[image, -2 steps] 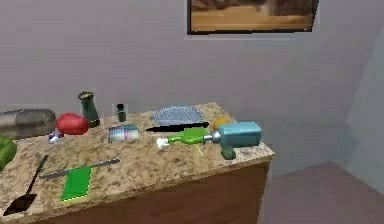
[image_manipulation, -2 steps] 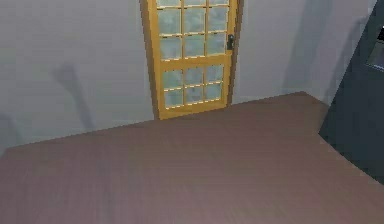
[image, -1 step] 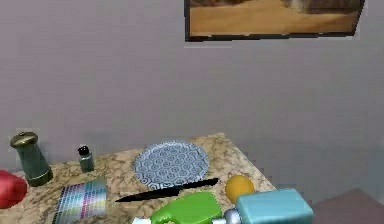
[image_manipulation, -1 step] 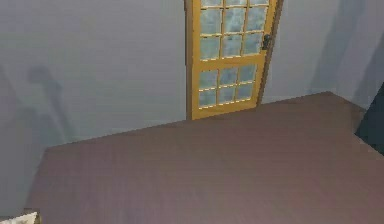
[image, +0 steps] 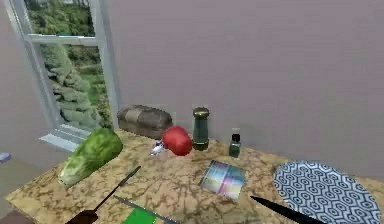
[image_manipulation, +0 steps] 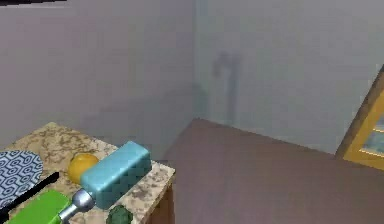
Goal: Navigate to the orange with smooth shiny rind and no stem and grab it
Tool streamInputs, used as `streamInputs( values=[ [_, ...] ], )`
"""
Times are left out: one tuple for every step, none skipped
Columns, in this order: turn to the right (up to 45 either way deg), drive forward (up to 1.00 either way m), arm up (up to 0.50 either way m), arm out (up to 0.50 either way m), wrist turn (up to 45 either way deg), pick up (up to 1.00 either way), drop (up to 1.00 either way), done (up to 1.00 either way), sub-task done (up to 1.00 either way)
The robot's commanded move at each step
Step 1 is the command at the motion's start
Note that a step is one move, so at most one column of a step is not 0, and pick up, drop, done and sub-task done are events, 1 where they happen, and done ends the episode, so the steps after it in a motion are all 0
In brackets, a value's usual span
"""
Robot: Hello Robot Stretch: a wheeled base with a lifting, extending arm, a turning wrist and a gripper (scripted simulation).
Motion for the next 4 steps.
streamInputs(
  values=[
    [-24.0,0.00,0.00,0.00,0.0,0.00,0.00,0.00,0.00],
    [0.0,0.00,0.50,0.00,0.0,0.00,0.00,0.00,0.00],
    [0.0,0.00,0.38,0.00,0.0,0.00,0.00,0.00,0.00],
    [0.0,0.00,0.00,0.16,0.0,0.00,0.00,0.00,0.00]
  ],
)
